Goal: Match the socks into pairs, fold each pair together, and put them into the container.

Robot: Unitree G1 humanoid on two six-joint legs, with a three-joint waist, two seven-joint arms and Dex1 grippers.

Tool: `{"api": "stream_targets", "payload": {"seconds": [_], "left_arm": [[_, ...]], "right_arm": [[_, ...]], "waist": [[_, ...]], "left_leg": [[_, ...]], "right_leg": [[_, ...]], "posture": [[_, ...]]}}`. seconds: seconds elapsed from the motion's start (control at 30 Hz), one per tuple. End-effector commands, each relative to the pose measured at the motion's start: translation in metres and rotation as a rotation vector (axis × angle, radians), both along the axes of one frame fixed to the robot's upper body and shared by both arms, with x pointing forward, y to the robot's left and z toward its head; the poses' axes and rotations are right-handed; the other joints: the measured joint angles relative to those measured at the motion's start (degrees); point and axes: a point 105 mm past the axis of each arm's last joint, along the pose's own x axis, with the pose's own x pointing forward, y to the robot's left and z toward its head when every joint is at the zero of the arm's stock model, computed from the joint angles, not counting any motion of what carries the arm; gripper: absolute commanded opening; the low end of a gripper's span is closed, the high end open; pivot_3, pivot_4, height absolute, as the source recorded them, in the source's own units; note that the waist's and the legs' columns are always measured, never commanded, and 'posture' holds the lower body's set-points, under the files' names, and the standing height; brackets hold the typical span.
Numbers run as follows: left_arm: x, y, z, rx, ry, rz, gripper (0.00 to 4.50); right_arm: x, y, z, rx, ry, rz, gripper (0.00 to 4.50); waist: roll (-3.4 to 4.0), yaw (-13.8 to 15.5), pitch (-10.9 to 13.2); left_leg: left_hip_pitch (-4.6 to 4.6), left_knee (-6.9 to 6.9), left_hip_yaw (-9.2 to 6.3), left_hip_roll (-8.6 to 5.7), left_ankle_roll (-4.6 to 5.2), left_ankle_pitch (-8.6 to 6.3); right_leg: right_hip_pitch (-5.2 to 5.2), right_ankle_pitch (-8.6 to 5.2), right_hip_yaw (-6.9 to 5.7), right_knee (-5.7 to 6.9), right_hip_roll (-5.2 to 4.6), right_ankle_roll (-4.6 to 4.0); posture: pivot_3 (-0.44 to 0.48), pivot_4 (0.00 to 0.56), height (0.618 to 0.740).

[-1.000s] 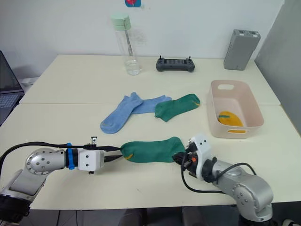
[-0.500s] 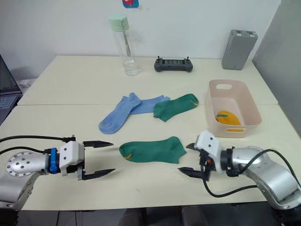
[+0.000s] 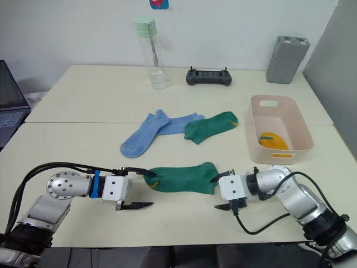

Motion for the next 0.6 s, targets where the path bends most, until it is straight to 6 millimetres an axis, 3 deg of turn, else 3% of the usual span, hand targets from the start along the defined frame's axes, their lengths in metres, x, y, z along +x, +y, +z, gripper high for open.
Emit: {"api": "stream_targets", "payload": {"seconds": [0.03,0.27,0.37,0.6], "left_arm": [[0.006,0.004,-0.002,0.03,-0.008,0.024,3.25],[0.013,-0.001,0.005,0.022,-0.021,0.027,1.03],[0.013,0.0,0.006,0.011,-0.009,0.037,0.09],[0.012,-0.005,0.023,-0.155,0.088,0.079,0.04]], "right_arm": [[0.005,0.005,-0.001,-0.016,-0.053,0.037,2.48],[0.02,0.004,-0.001,-0.021,-0.082,0.02,0.0],[0.02,0.002,0.003,-0.016,-0.081,0.021,0.0],[0.017,0.006,0.02,0.086,-0.022,-0.006,0.0]], "waist": [[0.0,0.23,0.0],[0.0,0.47,0.0],[0.0,0.56,0.0],[0.0,0.6,0.0]], "left_leg": [[0.0,0.06,0.0,0.0,0.0,0.0],[0.0,0.45,0.07,0.02,0.0,0.0],[0.0,0.47,0.07,0.02,0.01,0.01],[-0.02,0.41,0.03,0.03,0.01,0.0]], "right_leg": [[0.0,0.01,0.0,0.02,0.0,0.02],[0.1,0.02,0.09,0.07,0.01,-0.11],[0.1,0.05,0.11,0.07,0.01,-0.1],[0.09,0.13,0.05,0.1,0.02,0.05]], "posture": [[0.0,0.15,0.74],[0.0,0.15,0.74],[0.0,0.15,0.74],[0.0,0.15,0.74]]}}
